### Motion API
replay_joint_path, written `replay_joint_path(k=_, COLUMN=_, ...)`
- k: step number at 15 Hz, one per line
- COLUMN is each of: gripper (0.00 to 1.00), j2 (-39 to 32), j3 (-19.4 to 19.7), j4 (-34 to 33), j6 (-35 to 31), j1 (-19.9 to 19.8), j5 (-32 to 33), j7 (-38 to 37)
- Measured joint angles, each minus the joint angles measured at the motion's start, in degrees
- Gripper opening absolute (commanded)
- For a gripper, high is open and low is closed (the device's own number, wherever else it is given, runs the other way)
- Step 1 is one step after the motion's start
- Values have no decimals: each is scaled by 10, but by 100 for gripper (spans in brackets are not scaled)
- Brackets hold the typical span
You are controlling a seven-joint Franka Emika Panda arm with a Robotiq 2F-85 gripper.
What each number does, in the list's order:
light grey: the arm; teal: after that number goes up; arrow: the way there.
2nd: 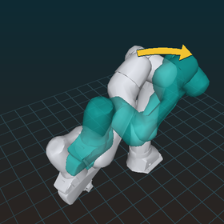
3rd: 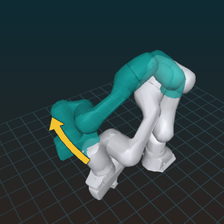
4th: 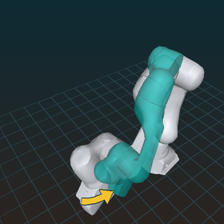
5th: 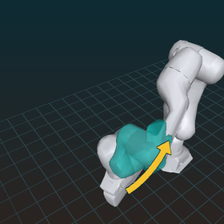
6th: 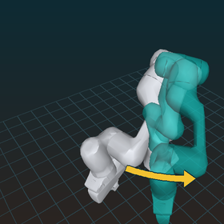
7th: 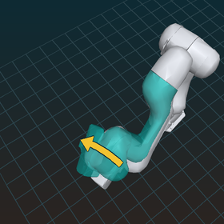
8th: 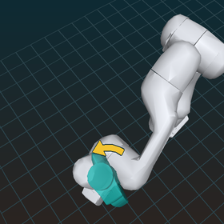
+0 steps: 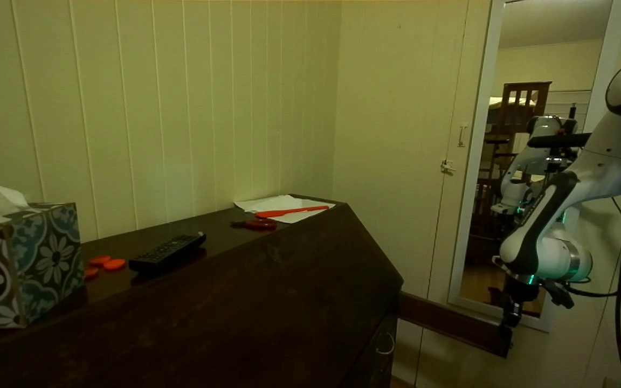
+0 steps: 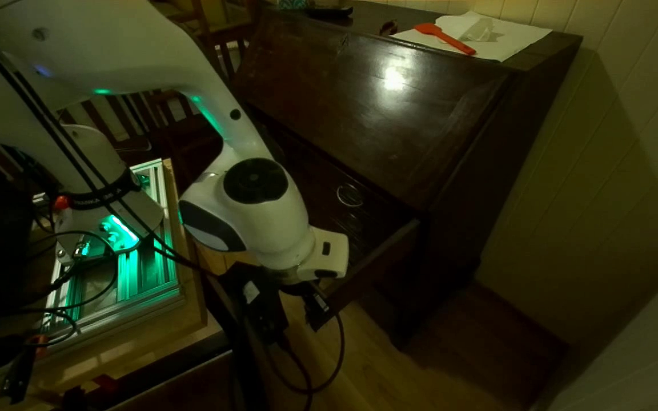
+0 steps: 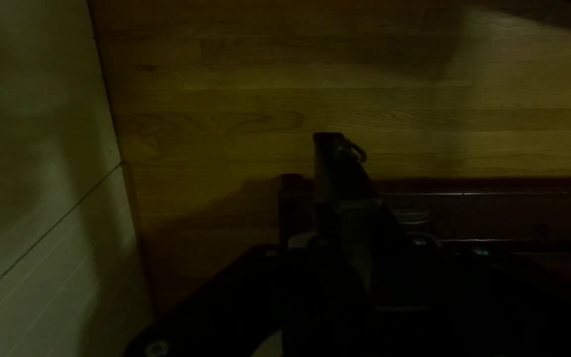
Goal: Push out the compartment on the far right side of the dresser
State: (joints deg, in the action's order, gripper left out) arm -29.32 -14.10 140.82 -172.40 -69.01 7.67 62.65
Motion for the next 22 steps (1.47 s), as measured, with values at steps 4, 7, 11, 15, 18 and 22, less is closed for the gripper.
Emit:
replay_joint_path(k=4, gripper=6, j2=0, j3=1, j4=0, j6=0, j1=2, j5=0, j7=0)
replay_joint_path(k=7, gripper=6, j2=6, j3=0, j4=4, j6=0, j1=2, j5=0, j7=0)
replay_joint_path(k=11, gripper=6, j2=31, j3=-1, j4=18, j6=-2, j1=5, j5=0, j7=0)
replay_joint_path(k=15, gripper=6, j2=37, j3=0, j4=21, j6=-1, j1=8, j5=0, j7=0)
replay_joint_path(k=18, gripper=6, j2=37, j3=-2, j4=21, j6=0, j1=6, j5=-1, j7=0)
replay_joint_path(k=22, gripper=6, j2=33, j3=-27, j4=16, j6=13, j1=-25, j5=-4, j7=8)
